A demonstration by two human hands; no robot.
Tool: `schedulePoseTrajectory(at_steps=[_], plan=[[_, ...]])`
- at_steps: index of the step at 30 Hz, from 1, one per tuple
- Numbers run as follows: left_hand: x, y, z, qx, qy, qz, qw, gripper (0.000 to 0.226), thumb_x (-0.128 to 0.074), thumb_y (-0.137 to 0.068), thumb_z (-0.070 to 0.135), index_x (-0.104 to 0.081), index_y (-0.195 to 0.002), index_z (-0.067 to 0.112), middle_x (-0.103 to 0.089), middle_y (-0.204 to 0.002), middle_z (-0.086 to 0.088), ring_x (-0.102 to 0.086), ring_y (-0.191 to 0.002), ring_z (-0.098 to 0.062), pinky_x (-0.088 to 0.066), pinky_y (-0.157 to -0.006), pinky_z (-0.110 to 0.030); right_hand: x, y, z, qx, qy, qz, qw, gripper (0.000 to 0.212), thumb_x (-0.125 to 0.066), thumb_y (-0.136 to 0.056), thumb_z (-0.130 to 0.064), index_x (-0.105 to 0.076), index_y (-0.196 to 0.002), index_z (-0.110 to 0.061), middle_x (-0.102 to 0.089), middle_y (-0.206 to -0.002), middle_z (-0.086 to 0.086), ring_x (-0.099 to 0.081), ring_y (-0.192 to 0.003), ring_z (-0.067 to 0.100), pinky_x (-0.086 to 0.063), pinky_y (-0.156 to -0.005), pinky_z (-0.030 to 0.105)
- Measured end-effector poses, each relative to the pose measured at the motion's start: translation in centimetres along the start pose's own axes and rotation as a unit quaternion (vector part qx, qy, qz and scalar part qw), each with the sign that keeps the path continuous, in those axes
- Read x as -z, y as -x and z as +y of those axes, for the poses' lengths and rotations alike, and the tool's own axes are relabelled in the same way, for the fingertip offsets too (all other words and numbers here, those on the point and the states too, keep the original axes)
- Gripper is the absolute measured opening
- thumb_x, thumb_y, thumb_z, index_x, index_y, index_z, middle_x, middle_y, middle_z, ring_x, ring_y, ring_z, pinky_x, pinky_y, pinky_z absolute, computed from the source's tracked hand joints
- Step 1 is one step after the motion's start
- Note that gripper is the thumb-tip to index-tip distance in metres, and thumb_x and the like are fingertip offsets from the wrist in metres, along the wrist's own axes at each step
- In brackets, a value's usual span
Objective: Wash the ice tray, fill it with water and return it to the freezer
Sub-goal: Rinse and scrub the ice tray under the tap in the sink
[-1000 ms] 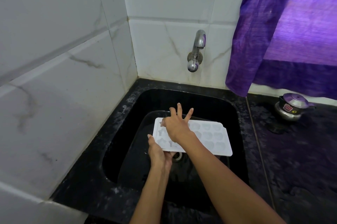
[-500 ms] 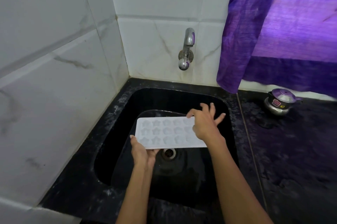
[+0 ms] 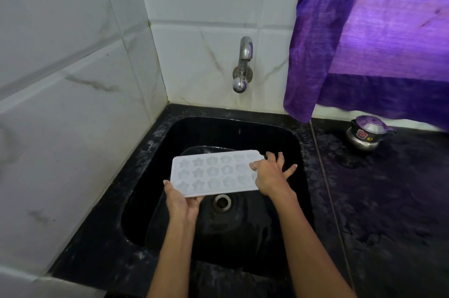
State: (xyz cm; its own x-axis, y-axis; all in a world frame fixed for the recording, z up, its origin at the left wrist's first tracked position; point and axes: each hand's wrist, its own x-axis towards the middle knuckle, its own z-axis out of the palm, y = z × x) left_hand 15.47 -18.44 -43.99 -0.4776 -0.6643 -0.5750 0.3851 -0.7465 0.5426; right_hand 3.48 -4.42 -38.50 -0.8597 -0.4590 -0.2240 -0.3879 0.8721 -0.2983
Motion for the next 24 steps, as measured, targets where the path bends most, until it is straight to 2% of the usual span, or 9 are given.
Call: schedulePoseTrajectory(at_steps=[2,6,11,15,18,24], plan=[[0.04,0.05,0.19,-0.004,-0.003,0.001,1.000,0.054,-0.022,-0.101,0.053,-0.056,-0.119,0.015,-0.066,-0.099,-0.011,-0.063,-0.091,-0.030,-0.052,-0.069,-0.049,0.17,0.11,-0.06,-0.004,0.000,-0.004,1.000,0.048,-0.050,-0.083,0.013,-0.067,-0.111,-0.022,-0.010,-0.157,0.015,0.014,-0.144,0.038,0.012,-0.108,0.068],[0.25,0.10,0.28,0.000,-0.006,0.000,1.000,0.056,-0.022,-0.100,0.053,-0.056,-0.122,0.014,-0.067,-0.101,-0.011,-0.063,-0.094,-0.031,-0.053,-0.069,-0.049,0.53,0.03,-0.08,-0.006,-0.005,-0.001,1.000,0.041,-0.053,-0.090,-0.001,-0.062,-0.122,-0.025,-0.009,-0.157,0.013,0.014,-0.145,0.036,0.011,-0.109,0.067],[0.35,0.20,0.40,-0.006,-0.004,0.001,1.000,0.055,-0.021,-0.100,0.053,-0.056,-0.119,0.015,-0.066,-0.100,-0.011,-0.063,-0.093,-0.030,-0.052,-0.072,-0.050,0.16,0.36,-0.06,0.007,-0.003,-0.001,1.000,0.047,-0.051,-0.083,0.011,-0.067,-0.112,-0.023,-0.011,-0.156,0.016,0.013,-0.144,0.039,0.010,-0.108,0.068],[0.24,0.31,0.41,-0.005,0.006,0.006,1.000,0.052,-0.022,-0.101,0.052,-0.056,-0.117,0.016,-0.066,-0.098,-0.010,-0.062,-0.090,-0.029,-0.050,-0.077,-0.054,0.35,0.30,0.08,-0.001,-0.009,-0.001,1.000,0.049,-0.056,-0.087,0.003,-0.061,-0.123,-0.029,-0.009,-0.157,0.015,0.013,-0.145,0.037,0.010,-0.109,0.067],[0.23,0.33,0.42,-0.006,0.002,0.004,1.000,0.052,-0.022,-0.101,0.052,-0.056,-0.115,0.016,-0.066,-0.098,-0.010,-0.063,-0.090,-0.029,-0.052,-0.073,-0.052,0.29,0.40,0.23,0.000,-0.006,-0.006,1.000,0.059,-0.054,-0.086,0.008,-0.058,-0.128,-0.033,-0.009,-0.157,0.014,0.014,-0.145,0.037,0.011,-0.109,0.066],[-0.06,0.51,0.42,0.002,-0.002,0.007,1.000,0.052,-0.023,-0.101,0.052,-0.055,-0.115,0.015,-0.066,-0.098,-0.010,-0.063,-0.089,-0.029,-0.051,-0.066,-0.049,0.27,0.24,0.30,0.025,-0.074,0.039,0.996,0.051,-0.054,-0.081,0.011,-0.058,-0.113,-0.028,-0.021,-0.152,0.009,0.006,-0.146,0.030,0.008,-0.112,0.063]])
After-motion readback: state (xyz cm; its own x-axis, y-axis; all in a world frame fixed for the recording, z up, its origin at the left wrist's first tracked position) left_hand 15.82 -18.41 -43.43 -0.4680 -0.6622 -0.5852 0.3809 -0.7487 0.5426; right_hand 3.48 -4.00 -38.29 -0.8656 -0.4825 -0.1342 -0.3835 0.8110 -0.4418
